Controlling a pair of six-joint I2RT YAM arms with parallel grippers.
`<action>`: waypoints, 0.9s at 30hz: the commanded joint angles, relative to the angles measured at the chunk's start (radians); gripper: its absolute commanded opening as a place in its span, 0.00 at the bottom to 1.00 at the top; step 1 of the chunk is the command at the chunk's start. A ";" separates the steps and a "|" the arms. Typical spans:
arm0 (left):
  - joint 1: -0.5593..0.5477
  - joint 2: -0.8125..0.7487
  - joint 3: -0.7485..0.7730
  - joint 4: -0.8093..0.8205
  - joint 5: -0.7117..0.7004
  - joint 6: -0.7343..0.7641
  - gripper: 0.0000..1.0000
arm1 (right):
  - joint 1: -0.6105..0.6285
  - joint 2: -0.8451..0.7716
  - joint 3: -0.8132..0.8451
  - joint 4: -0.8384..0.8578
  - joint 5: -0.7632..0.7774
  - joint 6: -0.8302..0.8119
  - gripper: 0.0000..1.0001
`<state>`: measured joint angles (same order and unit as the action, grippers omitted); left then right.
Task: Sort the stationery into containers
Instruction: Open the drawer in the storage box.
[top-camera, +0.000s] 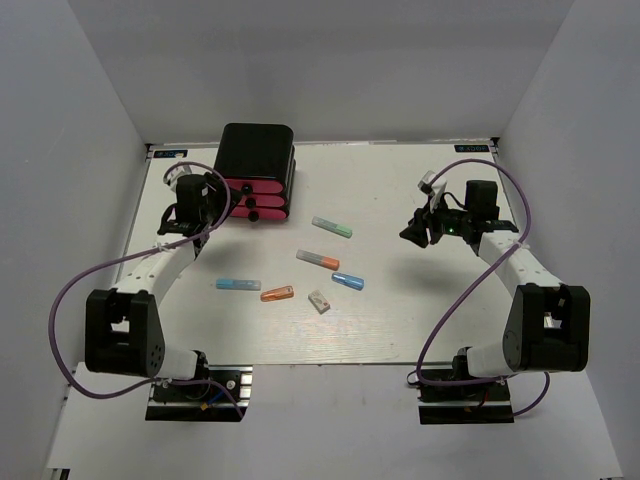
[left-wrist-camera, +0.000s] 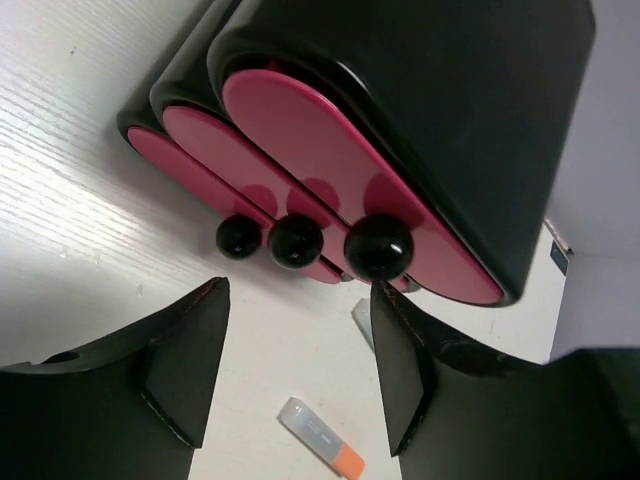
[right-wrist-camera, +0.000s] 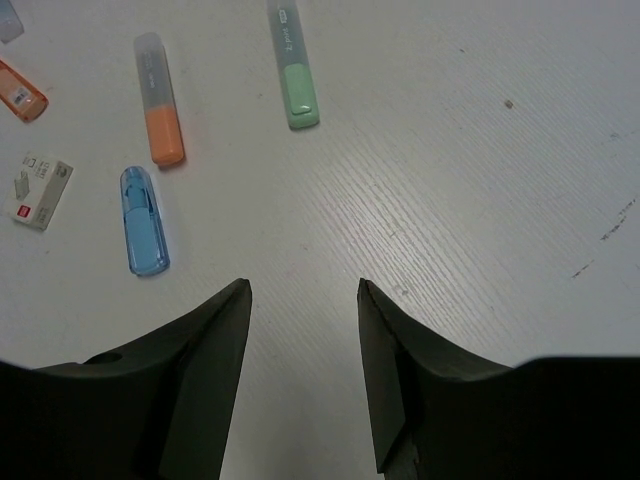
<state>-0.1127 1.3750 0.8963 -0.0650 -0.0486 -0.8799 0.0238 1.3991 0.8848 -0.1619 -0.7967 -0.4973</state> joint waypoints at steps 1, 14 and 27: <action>0.022 0.019 0.010 0.066 0.050 0.029 0.68 | 0.001 -0.008 -0.018 0.018 -0.038 -0.032 0.53; 0.041 0.070 -0.031 0.231 0.177 0.018 0.65 | -0.001 -0.008 -0.030 0.016 -0.036 -0.057 0.53; 0.041 0.153 -0.022 0.283 0.208 0.009 0.49 | 0.001 -0.006 -0.033 0.002 -0.047 -0.084 0.53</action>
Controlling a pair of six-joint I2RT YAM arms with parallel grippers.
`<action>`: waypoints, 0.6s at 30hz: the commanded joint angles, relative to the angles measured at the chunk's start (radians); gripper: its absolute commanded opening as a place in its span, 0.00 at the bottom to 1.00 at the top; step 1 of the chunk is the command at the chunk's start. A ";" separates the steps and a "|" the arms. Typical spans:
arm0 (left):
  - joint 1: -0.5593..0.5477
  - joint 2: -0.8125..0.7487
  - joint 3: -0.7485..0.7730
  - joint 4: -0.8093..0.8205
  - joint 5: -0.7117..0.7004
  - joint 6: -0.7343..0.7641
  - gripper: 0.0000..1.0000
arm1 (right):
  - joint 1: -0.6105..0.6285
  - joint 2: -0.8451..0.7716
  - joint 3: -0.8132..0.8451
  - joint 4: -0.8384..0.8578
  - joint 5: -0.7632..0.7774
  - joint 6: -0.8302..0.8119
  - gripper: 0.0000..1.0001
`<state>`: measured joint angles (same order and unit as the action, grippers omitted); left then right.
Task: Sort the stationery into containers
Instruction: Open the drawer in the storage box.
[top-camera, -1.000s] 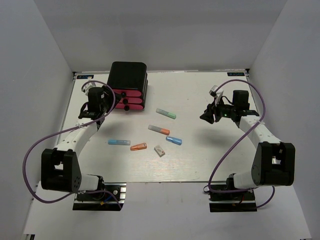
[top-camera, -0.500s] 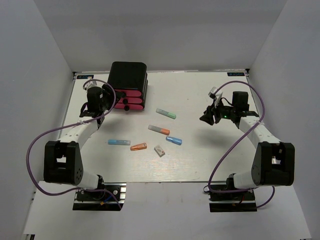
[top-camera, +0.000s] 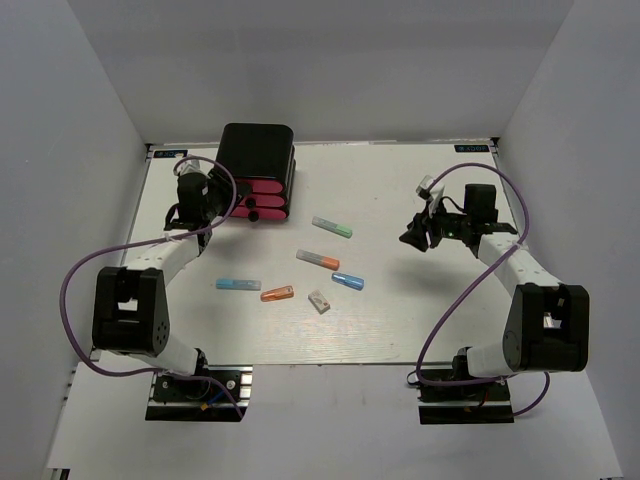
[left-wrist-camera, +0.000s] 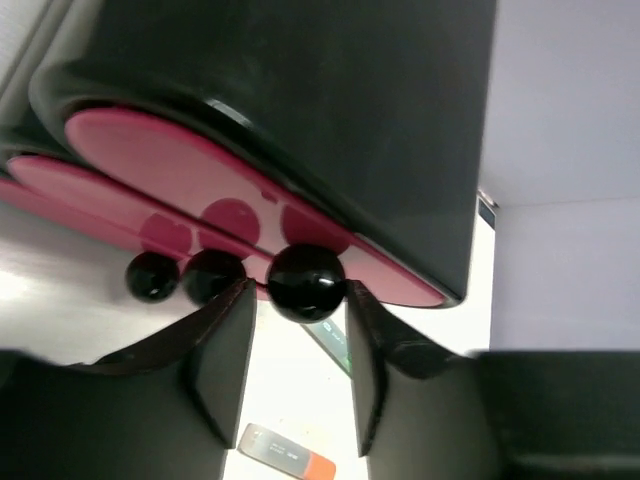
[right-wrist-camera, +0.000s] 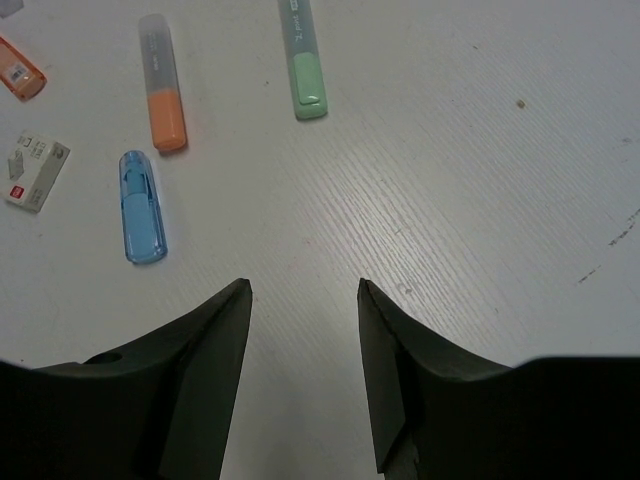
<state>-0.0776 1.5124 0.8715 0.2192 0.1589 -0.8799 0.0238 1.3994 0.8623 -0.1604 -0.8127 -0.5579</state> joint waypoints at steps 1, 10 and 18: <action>0.006 0.015 0.003 -0.001 0.001 0.009 0.46 | 0.001 -0.005 -0.009 -0.016 -0.040 -0.037 0.52; 0.006 -0.084 -0.112 0.028 0.030 0.009 0.25 | 0.036 0.006 0.004 -0.065 -0.066 -0.186 0.49; -0.013 -0.227 -0.252 0.019 0.039 0.009 0.23 | 0.186 0.185 0.151 0.011 0.131 -0.047 0.56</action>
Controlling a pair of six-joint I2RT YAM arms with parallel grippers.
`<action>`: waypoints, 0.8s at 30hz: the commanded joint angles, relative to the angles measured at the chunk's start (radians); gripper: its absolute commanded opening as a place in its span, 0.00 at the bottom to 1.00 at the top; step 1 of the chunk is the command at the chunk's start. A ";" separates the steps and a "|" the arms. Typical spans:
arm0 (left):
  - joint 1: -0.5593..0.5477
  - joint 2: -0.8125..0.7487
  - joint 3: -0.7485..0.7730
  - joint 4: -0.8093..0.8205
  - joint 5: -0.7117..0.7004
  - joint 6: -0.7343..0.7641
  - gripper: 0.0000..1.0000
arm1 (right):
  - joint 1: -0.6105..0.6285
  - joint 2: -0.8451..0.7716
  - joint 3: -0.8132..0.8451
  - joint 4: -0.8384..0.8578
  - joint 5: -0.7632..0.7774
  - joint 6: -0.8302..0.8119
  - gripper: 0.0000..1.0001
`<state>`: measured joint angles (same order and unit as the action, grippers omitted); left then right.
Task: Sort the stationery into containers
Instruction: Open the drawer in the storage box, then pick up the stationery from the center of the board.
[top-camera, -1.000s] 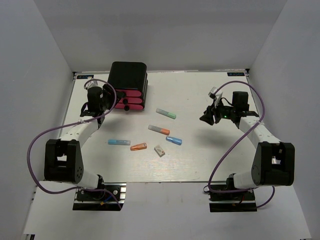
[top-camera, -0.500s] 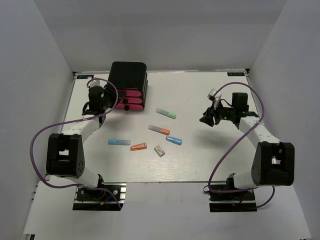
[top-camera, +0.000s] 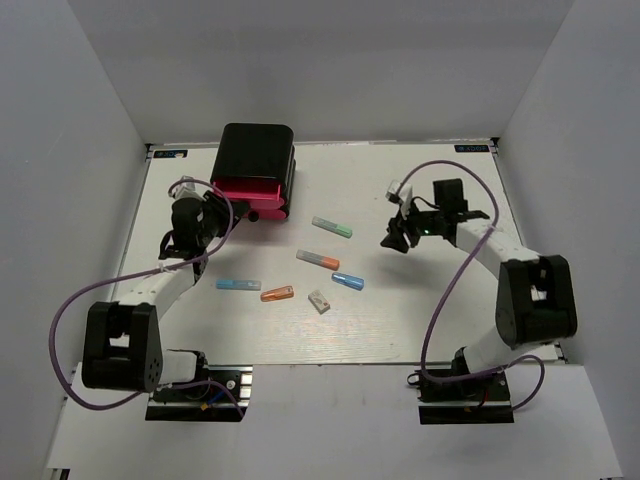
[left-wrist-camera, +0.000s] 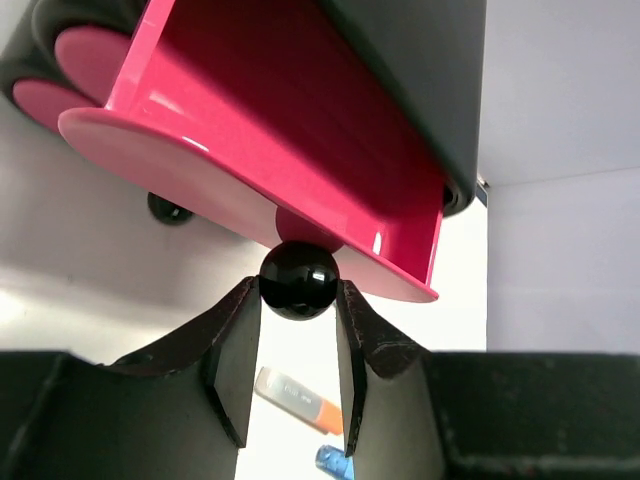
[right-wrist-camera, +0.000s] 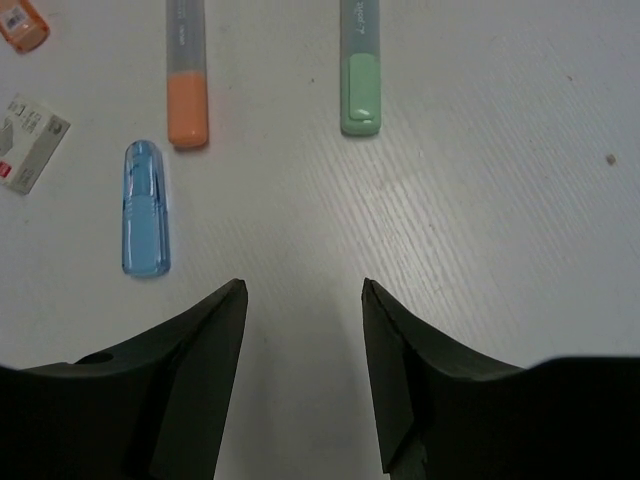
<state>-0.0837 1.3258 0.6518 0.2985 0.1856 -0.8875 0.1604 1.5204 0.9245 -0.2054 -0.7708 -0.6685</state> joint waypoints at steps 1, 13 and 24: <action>-0.007 -0.040 -0.044 -0.070 0.012 0.016 0.23 | 0.085 0.079 0.144 0.067 0.106 0.087 0.56; 0.002 -0.186 -0.034 -0.196 0.014 0.079 0.79 | 0.264 0.513 0.568 0.014 0.341 0.132 0.64; 0.002 -0.520 -0.099 -0.467 -0.050 0.139 0.80 | 0.346 0.623 0.639 -0.012 0.410 0.107 0.66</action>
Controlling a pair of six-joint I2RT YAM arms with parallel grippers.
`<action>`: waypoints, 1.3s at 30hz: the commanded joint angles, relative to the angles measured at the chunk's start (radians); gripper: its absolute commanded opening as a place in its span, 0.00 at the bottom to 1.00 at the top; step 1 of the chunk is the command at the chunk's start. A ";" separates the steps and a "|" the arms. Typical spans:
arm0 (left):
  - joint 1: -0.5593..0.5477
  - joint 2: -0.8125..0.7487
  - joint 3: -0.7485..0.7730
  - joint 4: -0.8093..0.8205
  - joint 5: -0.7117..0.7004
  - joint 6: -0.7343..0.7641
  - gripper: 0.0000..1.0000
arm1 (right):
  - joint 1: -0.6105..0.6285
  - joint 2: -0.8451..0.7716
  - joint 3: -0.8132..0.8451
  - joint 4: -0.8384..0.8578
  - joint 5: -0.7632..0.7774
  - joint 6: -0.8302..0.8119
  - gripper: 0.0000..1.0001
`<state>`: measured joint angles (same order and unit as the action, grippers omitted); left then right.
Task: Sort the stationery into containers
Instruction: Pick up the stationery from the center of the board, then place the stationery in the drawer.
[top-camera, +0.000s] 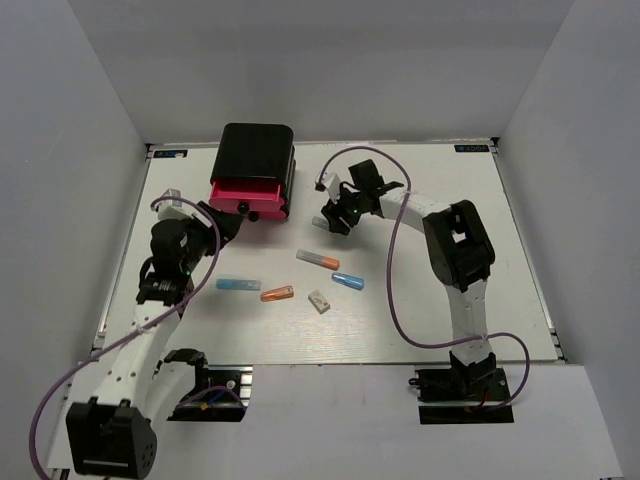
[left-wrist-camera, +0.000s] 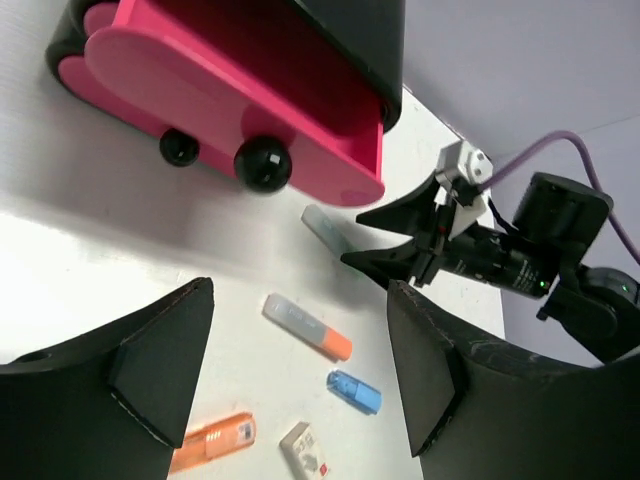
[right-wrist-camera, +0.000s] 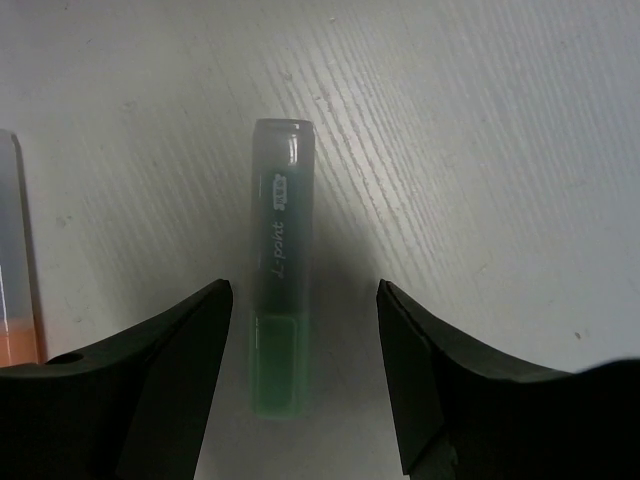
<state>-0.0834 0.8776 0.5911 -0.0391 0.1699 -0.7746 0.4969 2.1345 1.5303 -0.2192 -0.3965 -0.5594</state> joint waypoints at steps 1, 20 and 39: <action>0.002 -0.094 -0.049 -0.148 -0.046 0.026 0.80 | 0.018 0.011 0.025 0.004 0.042 -0.004 0.66; 0.002 -0.200 -0.212 -0.271 -0.096 -0.215 0.81 | 0.018 -0.270 -0.063 -0.082 -0.146 -0.125 0.04; 0.002 -0.155 -0.258 -0.263 -0.087 -0.270 0.82 | 0.195 -0.171 0.190 0.500 -0.271 0.142 0.04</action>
<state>-0.0834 0.7513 0.3473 -0.3038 0.0853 -1.0317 0.6666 1.9198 1.6325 0.1047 -0.7147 -0.5205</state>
